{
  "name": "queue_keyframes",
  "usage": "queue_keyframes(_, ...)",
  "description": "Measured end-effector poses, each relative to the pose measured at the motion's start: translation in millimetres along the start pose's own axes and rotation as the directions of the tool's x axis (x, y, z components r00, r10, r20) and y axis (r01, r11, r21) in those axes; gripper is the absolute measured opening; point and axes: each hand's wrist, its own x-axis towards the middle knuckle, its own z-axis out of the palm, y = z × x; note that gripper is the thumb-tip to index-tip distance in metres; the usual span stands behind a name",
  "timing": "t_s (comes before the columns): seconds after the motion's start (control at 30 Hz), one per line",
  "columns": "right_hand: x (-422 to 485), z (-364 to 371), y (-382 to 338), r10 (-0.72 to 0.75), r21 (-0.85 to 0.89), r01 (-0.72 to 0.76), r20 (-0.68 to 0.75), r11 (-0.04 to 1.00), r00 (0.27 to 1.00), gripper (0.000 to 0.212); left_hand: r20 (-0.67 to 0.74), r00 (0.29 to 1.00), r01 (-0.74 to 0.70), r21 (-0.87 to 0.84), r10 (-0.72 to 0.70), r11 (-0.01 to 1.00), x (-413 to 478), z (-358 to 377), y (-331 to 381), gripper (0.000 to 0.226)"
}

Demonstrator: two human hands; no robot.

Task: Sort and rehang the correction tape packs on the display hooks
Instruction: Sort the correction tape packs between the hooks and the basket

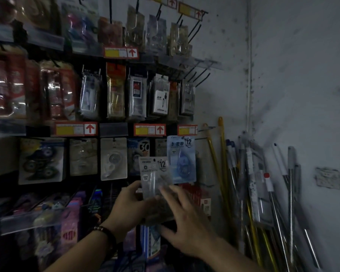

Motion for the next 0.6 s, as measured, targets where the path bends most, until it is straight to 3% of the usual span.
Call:
queue_keyframes(0.2, 10.4, -3.8, -6.6, 0.180, 0.104, -0.163, -0.185, 0.981, 0.966, 0.087, 0.033, 0.999, -0.023, 0.051, 0.022, 0.998, -7.6, 19.1, 16.4, 0.029)
queue_keyframes(0.27, 17.3, -7.5, 0.1, 0.219, 0.083, -0.206, -0.201, 0.975, 0.955, 0.084, 0.017, 0.998, -0.059, 0.238, 0.057, 0.970, -8.4, 18.2, 19.7, 0.027)
queue_keyframes(0.33, 25.7, -14.0, 10.3, 0.309, 0.078, -0.299, -0.231, 0.951, 0.923, 0.083, 0.031, 0.984, -0.158, 0.602, 0.174, 0.783, -9.0, 12.4, 18.9, 0.037)
queue_keyframes(0.4, 35.5, -21.1, 20.5, 0.394, 0.098, -0.381, -0.245, 0.919, 0.886, 0.082, 0.116, 0.966, -0.229, 0.794, 0.230, 0.562, -12.8, 6.3, 16.3, 0.049)
queue_keyframes(0.47, 45.6, -27.0, 29.1, 0.437, 0.109, -0.423, -0.230, 0.900, 0.870, 0.083, 0.174, 0.956, -0.266, 0.854, 0.236, 0.448, -16.8, 1.6, 15.2, 0.053)
queue_keyframes(0.6, 60.3, -36.8, 36.1, 0.459, 0.082, -0.452, -0.227, 0.888, 0.859, 0.084, 0.194, 0.952, -0.269, 0.901, 0.238, 0.341, -22.1, -2.3, 14.7, 0.054)
